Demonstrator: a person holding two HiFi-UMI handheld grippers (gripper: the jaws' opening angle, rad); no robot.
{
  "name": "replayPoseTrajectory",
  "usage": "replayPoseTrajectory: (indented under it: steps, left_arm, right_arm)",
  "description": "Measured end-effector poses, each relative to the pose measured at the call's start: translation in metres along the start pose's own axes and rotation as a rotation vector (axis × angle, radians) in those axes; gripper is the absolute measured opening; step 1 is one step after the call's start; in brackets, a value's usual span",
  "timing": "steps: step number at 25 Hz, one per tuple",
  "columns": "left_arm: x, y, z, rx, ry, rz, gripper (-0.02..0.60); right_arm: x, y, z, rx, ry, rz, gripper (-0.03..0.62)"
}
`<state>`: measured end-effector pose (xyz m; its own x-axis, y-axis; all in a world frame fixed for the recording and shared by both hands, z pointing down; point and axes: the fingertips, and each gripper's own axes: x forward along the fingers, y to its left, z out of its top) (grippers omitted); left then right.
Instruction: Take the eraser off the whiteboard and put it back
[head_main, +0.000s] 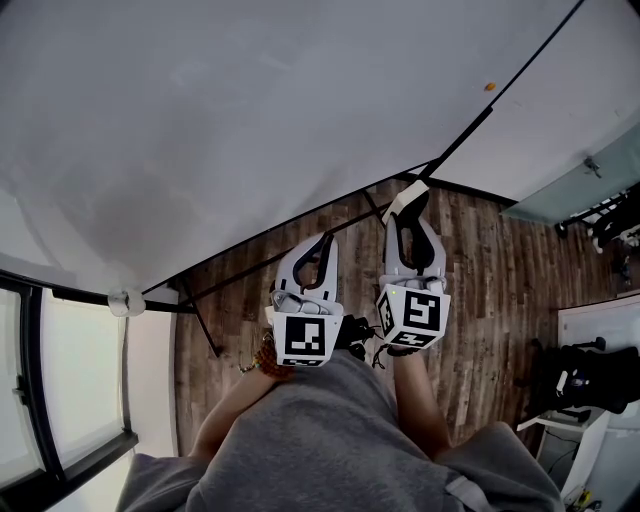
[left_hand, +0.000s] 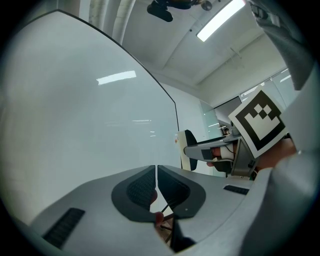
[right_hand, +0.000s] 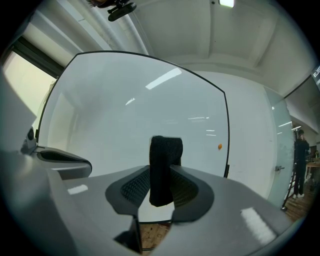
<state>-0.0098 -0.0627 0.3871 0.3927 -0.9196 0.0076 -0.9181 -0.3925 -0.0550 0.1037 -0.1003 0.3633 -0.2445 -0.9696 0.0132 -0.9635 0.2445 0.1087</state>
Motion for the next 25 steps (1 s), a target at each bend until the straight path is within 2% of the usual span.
replayPoseTrajectory:
  steps: [25]
  left_arm:
    - [0.034, -0.004, -0.004, -0.001, 0.019, 0.008, 0.008]
  right_arm:
    - [0.029, -0.020, -0.004, -0.023, 0.006, 0.021, 0.120]
